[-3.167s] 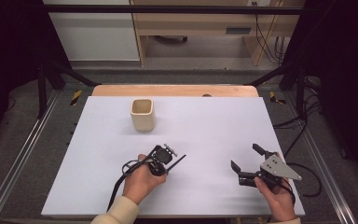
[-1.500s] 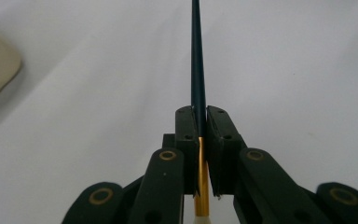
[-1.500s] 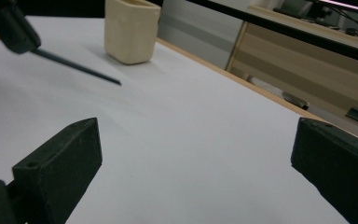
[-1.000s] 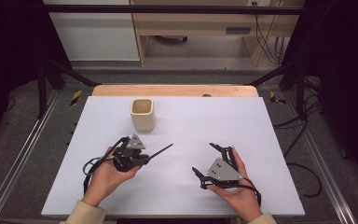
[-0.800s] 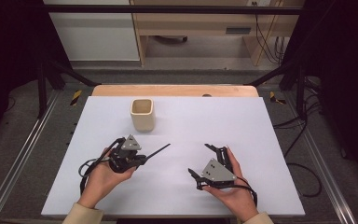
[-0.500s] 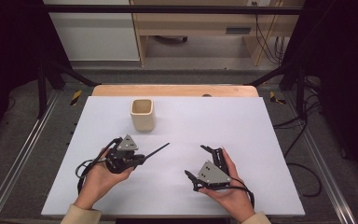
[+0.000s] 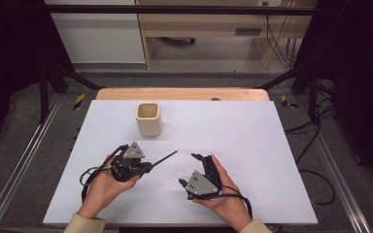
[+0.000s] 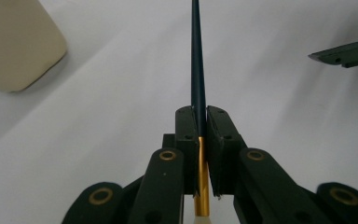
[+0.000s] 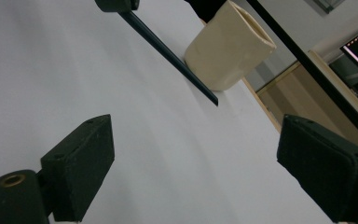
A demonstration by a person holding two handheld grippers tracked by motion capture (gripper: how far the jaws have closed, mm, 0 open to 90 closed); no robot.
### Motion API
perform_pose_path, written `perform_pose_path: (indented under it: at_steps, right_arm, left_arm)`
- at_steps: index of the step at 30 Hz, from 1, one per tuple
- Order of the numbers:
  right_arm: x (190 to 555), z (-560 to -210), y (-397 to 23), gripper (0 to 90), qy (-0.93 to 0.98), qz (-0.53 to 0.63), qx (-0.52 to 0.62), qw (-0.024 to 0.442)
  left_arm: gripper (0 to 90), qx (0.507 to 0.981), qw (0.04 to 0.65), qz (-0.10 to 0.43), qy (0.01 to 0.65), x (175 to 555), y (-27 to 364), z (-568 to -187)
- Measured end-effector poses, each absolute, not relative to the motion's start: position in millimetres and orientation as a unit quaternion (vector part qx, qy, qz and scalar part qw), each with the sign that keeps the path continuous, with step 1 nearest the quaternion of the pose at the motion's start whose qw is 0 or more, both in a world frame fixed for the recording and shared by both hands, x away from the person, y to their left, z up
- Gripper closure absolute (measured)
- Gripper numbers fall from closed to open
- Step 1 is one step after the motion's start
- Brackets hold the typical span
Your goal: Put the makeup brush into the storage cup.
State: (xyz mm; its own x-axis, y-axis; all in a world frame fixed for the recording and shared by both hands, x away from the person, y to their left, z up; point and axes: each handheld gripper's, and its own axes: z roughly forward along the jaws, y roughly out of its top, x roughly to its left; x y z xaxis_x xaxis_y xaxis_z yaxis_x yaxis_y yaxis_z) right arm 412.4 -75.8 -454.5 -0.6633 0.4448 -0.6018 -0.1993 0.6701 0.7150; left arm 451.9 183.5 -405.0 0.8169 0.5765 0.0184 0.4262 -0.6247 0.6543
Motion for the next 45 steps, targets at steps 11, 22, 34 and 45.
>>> perform_pose_path:
  at_steps: [11,22,34,45]
  right_arm:
    - [412.1,-458.7,-60.0,22.4,0.827,0.377,0.042,0.414]
    - [421.6,-456.5,-52.5,24.6,0.818,0.37,0.033,0.439]
    - [425.1,-462.1,-39.6,35.1,0.821,0.351,-0.005,0.45]
    - [422.5,-467.4,-27.4,46.6,0.826,0.336,-0.042,0.451]
  left_arm:
    - [83.3,0.899,0.331,0.101,0.267,449.0,171.6,-406.8]
    - [83.3,0.909,0.318,0.098,0.252,457.7,163.8,-396.2]
    - [83.3,0.914,0.313,0.093,0.242,458.5,166.4,-398.0]
    - [83.3,0.915,0.311,0.091,0.239,457.4,164.1,-399.7]
